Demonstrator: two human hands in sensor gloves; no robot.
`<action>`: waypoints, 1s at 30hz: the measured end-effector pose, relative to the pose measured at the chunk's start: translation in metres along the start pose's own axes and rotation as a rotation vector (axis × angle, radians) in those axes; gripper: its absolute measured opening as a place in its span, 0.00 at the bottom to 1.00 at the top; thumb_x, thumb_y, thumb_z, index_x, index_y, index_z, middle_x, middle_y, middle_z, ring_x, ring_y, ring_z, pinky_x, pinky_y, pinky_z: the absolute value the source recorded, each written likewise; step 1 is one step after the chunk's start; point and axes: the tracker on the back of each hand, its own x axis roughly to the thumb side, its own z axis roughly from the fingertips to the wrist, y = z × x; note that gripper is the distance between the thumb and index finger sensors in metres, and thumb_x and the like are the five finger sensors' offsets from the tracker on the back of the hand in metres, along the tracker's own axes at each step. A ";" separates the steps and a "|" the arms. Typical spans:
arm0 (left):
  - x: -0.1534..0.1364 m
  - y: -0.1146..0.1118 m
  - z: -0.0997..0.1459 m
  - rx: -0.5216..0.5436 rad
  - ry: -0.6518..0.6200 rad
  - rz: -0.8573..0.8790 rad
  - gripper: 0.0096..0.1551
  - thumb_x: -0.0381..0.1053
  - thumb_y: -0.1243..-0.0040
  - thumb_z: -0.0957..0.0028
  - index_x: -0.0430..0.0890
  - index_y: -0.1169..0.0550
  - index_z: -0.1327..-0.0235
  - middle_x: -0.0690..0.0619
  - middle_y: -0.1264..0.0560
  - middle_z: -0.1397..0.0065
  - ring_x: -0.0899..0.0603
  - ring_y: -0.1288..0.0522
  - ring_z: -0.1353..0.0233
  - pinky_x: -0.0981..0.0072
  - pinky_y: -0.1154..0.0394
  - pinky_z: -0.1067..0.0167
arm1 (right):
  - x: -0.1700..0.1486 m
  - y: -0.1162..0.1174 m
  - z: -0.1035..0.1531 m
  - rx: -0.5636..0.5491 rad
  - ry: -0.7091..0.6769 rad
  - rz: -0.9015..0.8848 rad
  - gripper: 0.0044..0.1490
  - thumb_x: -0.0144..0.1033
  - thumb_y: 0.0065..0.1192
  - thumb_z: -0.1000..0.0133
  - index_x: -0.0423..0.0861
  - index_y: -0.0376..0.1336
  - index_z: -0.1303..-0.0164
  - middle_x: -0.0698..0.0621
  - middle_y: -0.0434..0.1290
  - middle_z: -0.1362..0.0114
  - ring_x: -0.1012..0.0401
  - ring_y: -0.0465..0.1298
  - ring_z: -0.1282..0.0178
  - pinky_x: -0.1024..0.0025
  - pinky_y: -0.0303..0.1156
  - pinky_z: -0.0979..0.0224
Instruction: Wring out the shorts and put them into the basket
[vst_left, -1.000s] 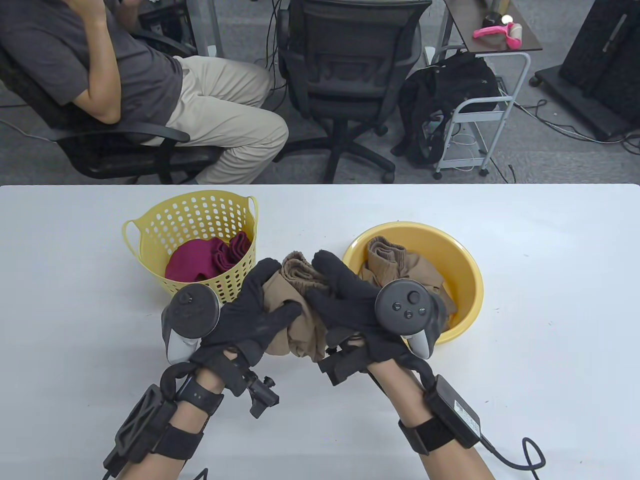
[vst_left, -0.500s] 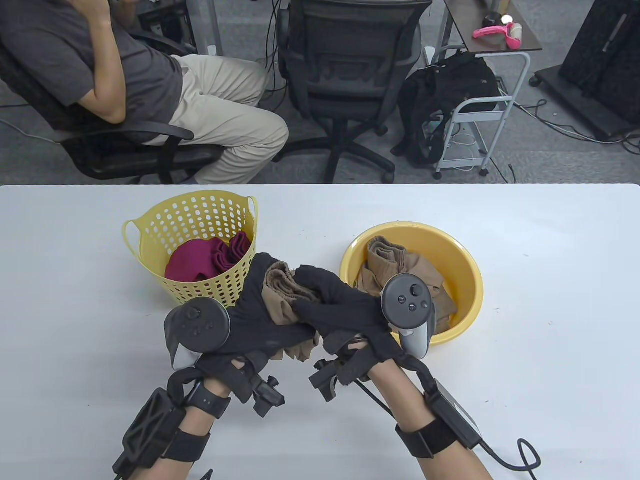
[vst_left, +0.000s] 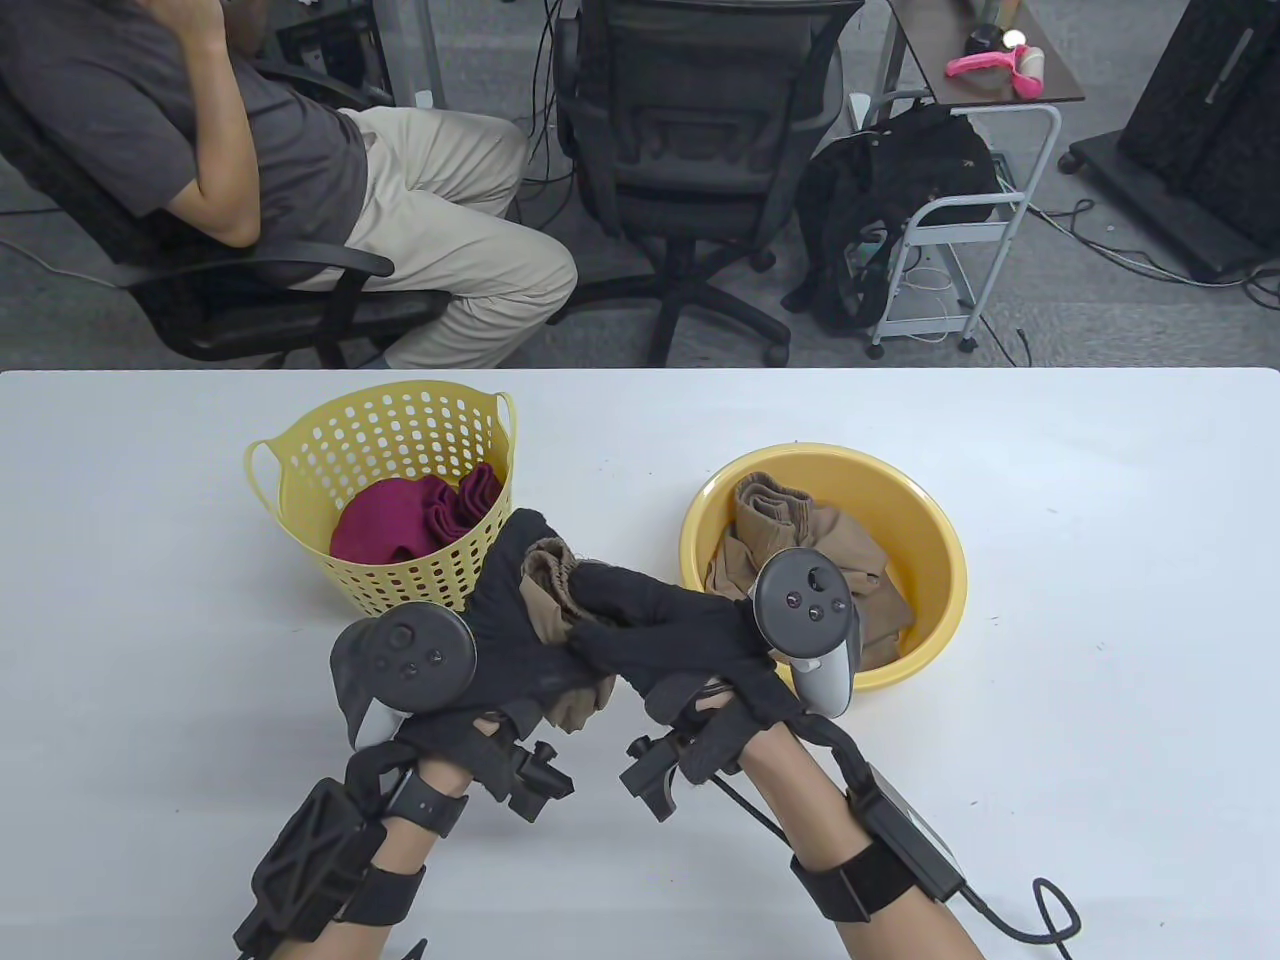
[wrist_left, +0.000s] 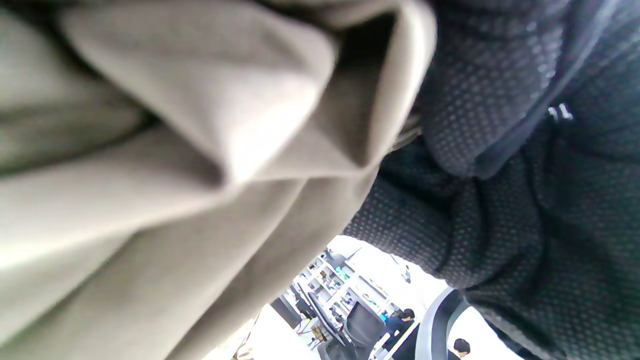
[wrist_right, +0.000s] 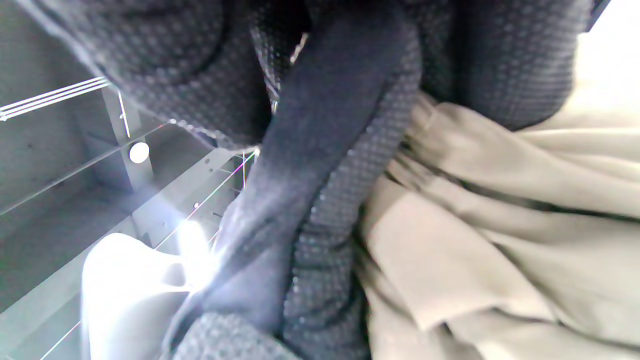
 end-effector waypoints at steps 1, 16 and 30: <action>0.000 0.000 0.000 0.003 -0.002 -0.005 0.75 0.64 0.16 0.58 0.36 0.53 0.19 0.32 0.42 0.18 0.21 0.29 0.25 0.22 0.34 0.38 | 0.000 0.000 0.000 0.000 -0.001 0.000 0.36 0.43 0.77 0.46 0.32 0.68 0.37 0.30 0.73 0.35 0.34 0.79 0.39 0.43 0.81 0.42; -0.005 0.003 0.003 0.014 0.005 -0.032 0.53 0.60 0.21 0.48 0.42 0.41 0.25 0.36 0.30 0.26 0.31 0.19 0.32 0.28 0.26 0.41 | -0.008 -0.005 -0.002 0.004 0.007 0.047 0.34 0.47 0.75 0.46 0.37 0.70 0.37 0.34 0.76 0.37 0.38 0.82 0.41 0.43 0.80 0.42; -0.014 0.025 0.011 0.054 0.020 0.085 0.36 0.57 0.26 0.42 0.48 0.33 0.30 0.40 0.26 0.28 0.32 0.17 0.33 0.28 0.26 0.40 | -0.018 -0.026 -0.008 -0.022 0.044 0.068 0.42 0.54 0.74 0.46 0.40 0.66 0.30 0.35 0.70 0.28 0.32 0.70 0.29 0.33 0.67 0.33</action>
